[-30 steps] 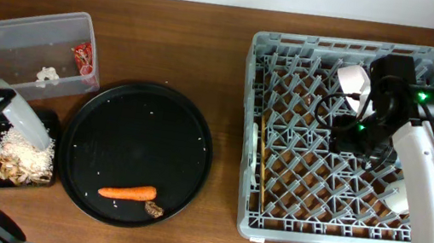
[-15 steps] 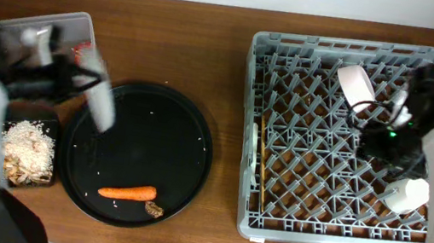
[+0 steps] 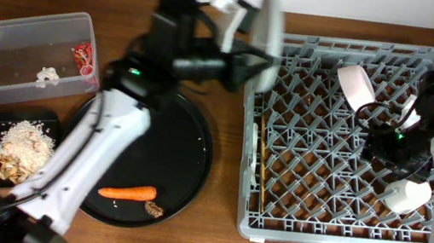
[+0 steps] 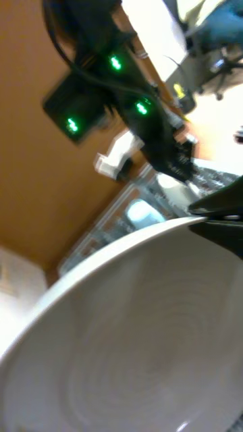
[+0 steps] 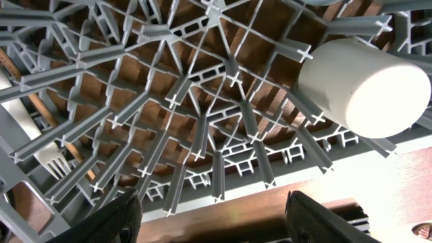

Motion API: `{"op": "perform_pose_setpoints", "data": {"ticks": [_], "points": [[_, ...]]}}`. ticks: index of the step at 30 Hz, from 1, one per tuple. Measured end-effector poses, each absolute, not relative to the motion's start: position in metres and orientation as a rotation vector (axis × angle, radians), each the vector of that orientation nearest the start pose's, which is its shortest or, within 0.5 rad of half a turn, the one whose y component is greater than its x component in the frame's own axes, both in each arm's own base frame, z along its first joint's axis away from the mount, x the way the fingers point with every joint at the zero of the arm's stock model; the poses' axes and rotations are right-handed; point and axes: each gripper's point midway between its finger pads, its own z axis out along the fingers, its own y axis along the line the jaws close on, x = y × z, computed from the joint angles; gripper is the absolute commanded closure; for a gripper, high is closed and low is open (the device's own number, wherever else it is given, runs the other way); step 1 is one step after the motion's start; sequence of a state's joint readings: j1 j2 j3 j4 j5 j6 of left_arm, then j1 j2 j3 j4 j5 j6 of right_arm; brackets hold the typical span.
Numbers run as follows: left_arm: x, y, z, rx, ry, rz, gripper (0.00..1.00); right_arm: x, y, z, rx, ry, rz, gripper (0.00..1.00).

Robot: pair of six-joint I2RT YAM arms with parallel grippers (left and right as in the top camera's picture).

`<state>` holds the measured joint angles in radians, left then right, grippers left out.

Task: Sort waste into correct bins and load items into the dishwasher rack
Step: 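Carry the white plate to the rack's left side and stand it upright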

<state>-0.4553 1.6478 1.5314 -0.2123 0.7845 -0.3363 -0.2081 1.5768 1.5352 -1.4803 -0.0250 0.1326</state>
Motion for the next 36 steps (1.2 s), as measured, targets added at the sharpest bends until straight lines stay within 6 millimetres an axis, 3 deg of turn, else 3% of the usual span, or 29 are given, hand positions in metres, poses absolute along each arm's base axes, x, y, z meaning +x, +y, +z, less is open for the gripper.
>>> {"op": "perform_pose_setpoints", "data": {"ticks": [3, 9, 13, 19, 21, 24, 25, 27, 28, 29, 31, 33, 34, 36], "points": [[0.371, -0.348, 0.339, 0.68, 1.878, -1.335, 1.0, 0.275, -0.053, 0.182, 0.523, 3.049, 0.038, 0.28], [0.407, -0.377, 0.273, 0.515, 2.014, -1.439, 1.0, 0.275, -0.053, 0.182, 0.523, 3.051, 0.039, 0.28], [0.418, -0.384, 0.24, 0.437, 2.092, -1.49, 1.0, 0.275, -0.053, 0.182, 0.523, 3.052, 0.039, 0.28], [0.415, -0.389, 0.223, 0.422, 2.142, -1.55, 1.0, 0.275, -0.053, 0.182, 0.523, 3.052, 0.039, 0.28], [0.413, -0.388, 0.219, 0.417, 2.166, -1.554, 1.0, 0.275, -0.053, 0.182, 0.523, 3.052, 0.039, 0.28], [0.408, -0.375, 0.195, 0.348, 2.317, -1.529, 1.0, 0.275, -0.053, 0.182, 0.523, 3.051, 0.039, 0.28], [0.408, -0.369, 0.188, 0.324, 2.355, -1.516, 0.94, 0.275, -0.053, 0.182, 0.523, 3.052, 0.039, 0.28], [0.407, -0.352, 0.179, 0.277, 2.447, -1.47, 0.63, 0.275, -0.053, 0.182, 0.522, 3.049, 0.039, 0.28], [0.407, -0.344, 0.175, 0.26, 2.479, -1.438, 0.41, 0.275, -0.053, 0.182, 0.523, 3.049, 0.039, 0.28], [0.407, -0.334, 0.168, 0.235, 2.521, -1.405, 0.3, 0.276, -0.053, 0.182, 0.523, 3.048, 0.039, 0.28], [0.412, -0.314, 0.155, 0.196, 2.565, -1.357, 0.19, 0.276, -0.053, 0.182, 0.522, 3.048, 0.039, 0.28], [0.417, -0.306, 0.153, 0.181, 2.562, -1.362, 0.13, 0.276, -0.053, 0.182, 0.522, 3.048, 0.039, 0.28], [0.419, -0.301, 0.154, 0.177, 2.557, -1.368, 0.04, 0.276, -0.053, 0.182, 0.523, 3.048, 0.039, 0.28], [0.424, -0.29, 0.155, 0.154, 2.549, -1.393, 0.01, 0.276, -0.053, 0.182, 0.522, 3.048, 0.039, 0.28]]}}
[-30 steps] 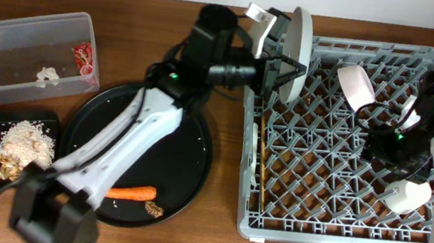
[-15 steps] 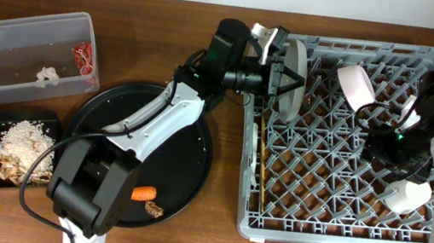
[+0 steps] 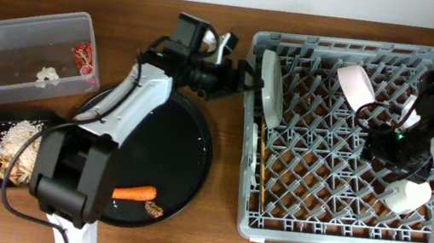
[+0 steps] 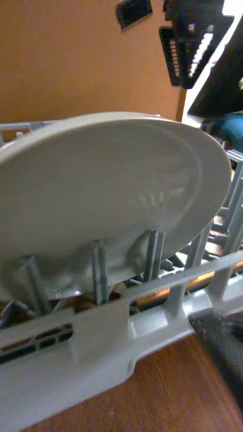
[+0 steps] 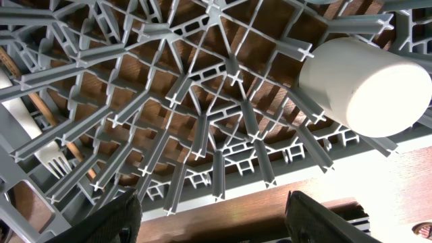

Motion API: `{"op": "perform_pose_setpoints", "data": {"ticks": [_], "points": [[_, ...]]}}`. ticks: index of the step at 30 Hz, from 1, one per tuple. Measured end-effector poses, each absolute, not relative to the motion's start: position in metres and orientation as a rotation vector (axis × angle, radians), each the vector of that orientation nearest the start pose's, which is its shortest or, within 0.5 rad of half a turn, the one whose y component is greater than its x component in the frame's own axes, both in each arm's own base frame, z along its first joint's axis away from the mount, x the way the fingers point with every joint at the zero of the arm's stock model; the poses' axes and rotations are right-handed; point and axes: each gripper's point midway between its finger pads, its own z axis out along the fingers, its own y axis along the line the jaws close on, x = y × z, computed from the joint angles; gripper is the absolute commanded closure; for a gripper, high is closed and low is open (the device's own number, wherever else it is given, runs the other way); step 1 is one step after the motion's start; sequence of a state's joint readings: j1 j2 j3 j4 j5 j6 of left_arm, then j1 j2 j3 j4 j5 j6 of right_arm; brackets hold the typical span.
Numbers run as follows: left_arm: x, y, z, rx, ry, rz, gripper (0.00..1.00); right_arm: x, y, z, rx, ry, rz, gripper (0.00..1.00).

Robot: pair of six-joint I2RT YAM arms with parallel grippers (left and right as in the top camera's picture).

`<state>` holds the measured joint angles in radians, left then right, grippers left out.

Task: Sort waste into correct bins and load items into the dishwasher rack
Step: 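Carry the white plate to the rack's left side and stand it upright, then grasp the carrot with the left gripper and drop it on the black tray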

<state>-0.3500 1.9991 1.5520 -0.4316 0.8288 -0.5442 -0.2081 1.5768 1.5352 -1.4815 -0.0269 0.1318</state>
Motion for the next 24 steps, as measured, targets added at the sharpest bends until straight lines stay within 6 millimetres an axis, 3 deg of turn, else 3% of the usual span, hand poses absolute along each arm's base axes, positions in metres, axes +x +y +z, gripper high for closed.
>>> {"op": "perform_pose_setpoints", "data": {"ticks": [5, 8, 10, 13, 16, 20, 24], "points": [[0.425, -0.245, 0.142, 0.058, 2.631, -1.338, 0.01, 0.276, -0.053, 0.182, 0.523, 3.048, 0.039, 0.28], [0.414, -0.202, 0.137, -0.034, 2.734, -1.142, 0.01, 0.276, -0.054, 0.182, 0.523, 3.047, 0.039, 0.25], [0.407, -0.176, 0.144, -0.082, 2.767, -1.013, 0.01, 0.276, -0.054, 0.182, 0.521, 3.047, 0.039, 0.24], [0.379, -0.12, 0.163, -0.218, 2.843, -0.769, 0.01, 0.276, -0.054, 0.182, 0.521, 3.045, 0.038, 0.24], [0.331, -0.076, 0.174, -0.396, 2.971, -0.611, 0.01, 0.276, -0.054, 0.182, 0.521, 3.044, 0.038, 0.24], [0.291, -0.059, 0.166, -0.621, 3.12, -0.496, 0.01, 0.277, -0.054, 0.182, 0.522, 3.044, 0.038, 0.24], [0.277, -0.053, 0.141, -0.868, 3.127, -0.422, 0.01, 0.276, -0.054, 0.182, 0.521, 3.045, 0.038, 0.24]]}}
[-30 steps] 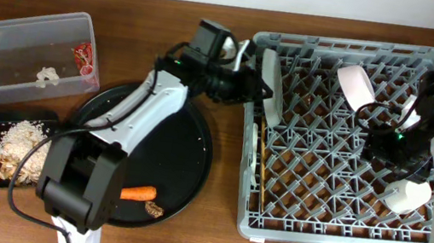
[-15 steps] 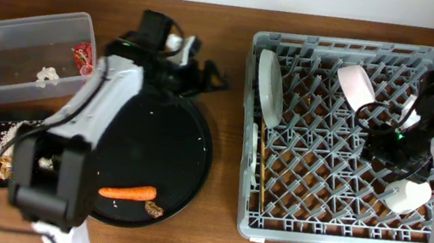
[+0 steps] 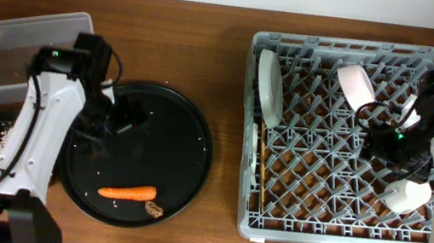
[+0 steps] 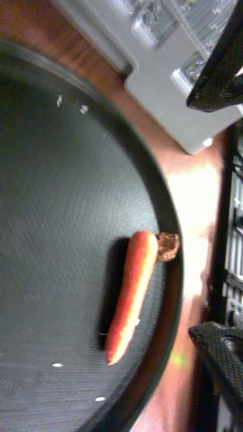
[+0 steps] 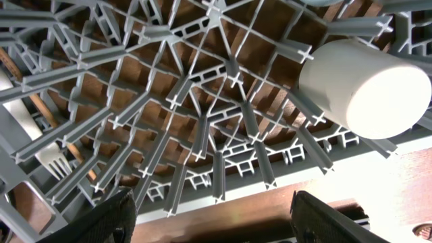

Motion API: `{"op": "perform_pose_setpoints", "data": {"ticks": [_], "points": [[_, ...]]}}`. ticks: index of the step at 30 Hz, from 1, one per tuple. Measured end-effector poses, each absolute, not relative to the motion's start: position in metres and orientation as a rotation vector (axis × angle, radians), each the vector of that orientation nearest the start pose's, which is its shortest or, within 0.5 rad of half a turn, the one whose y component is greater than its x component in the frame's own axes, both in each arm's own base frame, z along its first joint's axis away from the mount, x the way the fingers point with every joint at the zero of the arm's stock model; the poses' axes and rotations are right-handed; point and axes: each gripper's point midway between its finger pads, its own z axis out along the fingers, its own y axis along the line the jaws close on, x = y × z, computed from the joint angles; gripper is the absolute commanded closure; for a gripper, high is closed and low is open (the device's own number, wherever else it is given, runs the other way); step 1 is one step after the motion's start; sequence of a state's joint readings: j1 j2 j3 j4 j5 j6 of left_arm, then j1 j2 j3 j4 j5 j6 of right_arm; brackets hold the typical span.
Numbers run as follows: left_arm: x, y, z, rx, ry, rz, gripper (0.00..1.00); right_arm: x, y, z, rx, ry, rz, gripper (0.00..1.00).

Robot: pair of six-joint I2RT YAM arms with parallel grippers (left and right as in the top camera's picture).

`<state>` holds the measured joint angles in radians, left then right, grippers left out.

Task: Sort waste into correct bins and load items into the dishwasher rack
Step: 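Grasp the carrot with the left gripper and drop it on the black tray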

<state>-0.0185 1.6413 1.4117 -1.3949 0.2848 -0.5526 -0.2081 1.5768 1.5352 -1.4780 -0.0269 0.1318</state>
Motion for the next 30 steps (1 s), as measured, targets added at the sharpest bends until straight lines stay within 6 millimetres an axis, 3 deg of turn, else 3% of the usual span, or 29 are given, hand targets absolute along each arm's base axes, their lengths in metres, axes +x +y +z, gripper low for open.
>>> {"op": "perform_pose_setpoints", "data": {"ticks": [8, 17, 19, 21, 23, 25, 28, 30], "points": [[0.237, -0.047, 0.092, -1.25, 2.988, -0.364, 0.01, 0.277, -0.054, 0.182, 0.521, 3.044, 0.038, 0.24], [0.216, -0.046, 0.02, -1.459, 2.894, -0.351, 0.02, 0.277, -0.054, 0.182, 0.523, 3.044, 0.039, 0.23], [0.216, -0.046, 0.01, -1.459, 2.871, -0.365, 0.11, 0.277, -0.054, 0.182, 0.521, 3.044, 0.039, 0.24], [0.217, -0.045, 0.005, -1.464, 2.85, -0.37, 0.36, 0.277, -0.054, 0.182, 0.522, 3.044, 0.039, 0.23], [0.217, -0.044, 0.004, -1.476, 2.839, -0.36, 0.48, 0.276, -0.054, 0.182, 0.522, 3.044, 0.039, 0.23], [0.217, -0.043, 0.003, -1.478, 2.831, -0.353, 0.53, 0.277, -0.054, 0.182, 0.522, 3.044, 0.038, 0.23], [0.22, -0.041, 0.002, -1.476, 2.818, -0.348, 0.7, 0.276, -0.054, 0.182, 0.521, 3.045, 0.039, 0.24], [0.225, -0.04, 0.002, -1.462, 2.798, -0.352, 0.73, 0.277, -0.054, 0.182, 0.522, 3.044, 0.039, 0.23]]}}
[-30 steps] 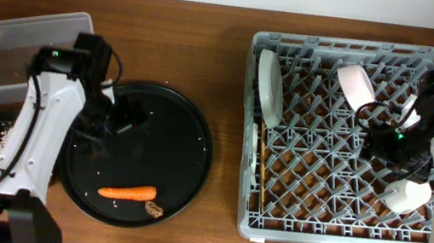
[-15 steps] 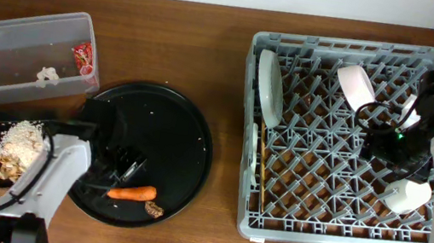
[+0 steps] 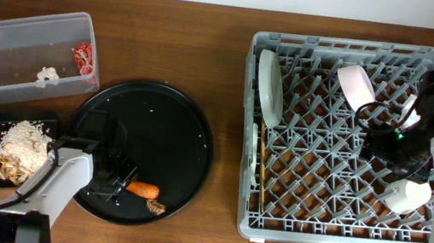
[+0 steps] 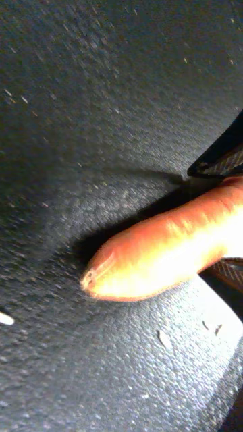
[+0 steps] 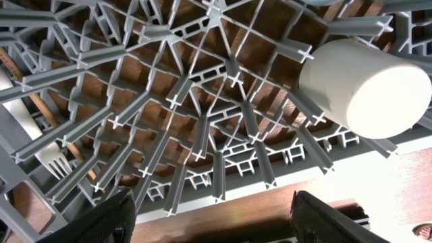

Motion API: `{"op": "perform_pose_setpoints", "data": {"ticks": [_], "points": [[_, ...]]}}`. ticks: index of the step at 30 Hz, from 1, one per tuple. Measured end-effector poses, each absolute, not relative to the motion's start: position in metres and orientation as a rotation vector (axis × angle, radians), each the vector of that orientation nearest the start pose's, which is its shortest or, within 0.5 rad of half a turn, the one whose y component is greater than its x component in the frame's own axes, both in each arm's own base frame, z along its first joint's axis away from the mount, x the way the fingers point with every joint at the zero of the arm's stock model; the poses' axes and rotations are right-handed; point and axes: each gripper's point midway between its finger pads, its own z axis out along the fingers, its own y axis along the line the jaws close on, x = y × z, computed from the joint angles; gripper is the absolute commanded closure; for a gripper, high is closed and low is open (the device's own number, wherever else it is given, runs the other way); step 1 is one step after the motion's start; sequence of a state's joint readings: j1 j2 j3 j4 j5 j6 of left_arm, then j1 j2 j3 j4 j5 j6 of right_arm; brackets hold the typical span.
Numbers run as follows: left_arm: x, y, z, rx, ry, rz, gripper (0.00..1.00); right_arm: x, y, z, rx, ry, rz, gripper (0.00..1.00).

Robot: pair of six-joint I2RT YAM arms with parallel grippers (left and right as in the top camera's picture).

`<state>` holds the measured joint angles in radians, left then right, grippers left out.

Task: Sort waste into correct bins and load items into the dishwasher rack
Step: 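Grasp the carrot with the left gripper and drop it on the black tray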

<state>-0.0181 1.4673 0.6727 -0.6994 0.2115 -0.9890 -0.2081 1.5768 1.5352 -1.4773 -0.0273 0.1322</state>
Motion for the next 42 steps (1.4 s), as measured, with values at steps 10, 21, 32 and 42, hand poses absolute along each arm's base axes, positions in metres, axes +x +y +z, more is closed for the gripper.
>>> {"op": "perform_pose_setpoints", "data": {"ticks": [10, 21, 32, 42], "points": [[0.239, -0.036, 0.002, -1.427, 2.749, -0.363, 0.91, 0.276, -0.054, 0.182, 0.522, 3.045, 0.039, 0.24], [0.307, 0.037, 0.088, -1.208, 2.515, -0.342, 0.92, 0.276, -0.053, 0.182, 0.523, 3.048, 0.039, 0.23], [0.256, 0.195, 0.102, -1.614, 2.166, 0.079, 0.93, 0.276, -0.053, 0.182, 0.523, 3.048, 0.039, 0.23], [0.23, 0.235, 0.066, -1.769, 2.156, 0.29, 0.92, 0.276, -0.053, 0.182, 0.523, 3.048, 0.039, 0.23]]}}
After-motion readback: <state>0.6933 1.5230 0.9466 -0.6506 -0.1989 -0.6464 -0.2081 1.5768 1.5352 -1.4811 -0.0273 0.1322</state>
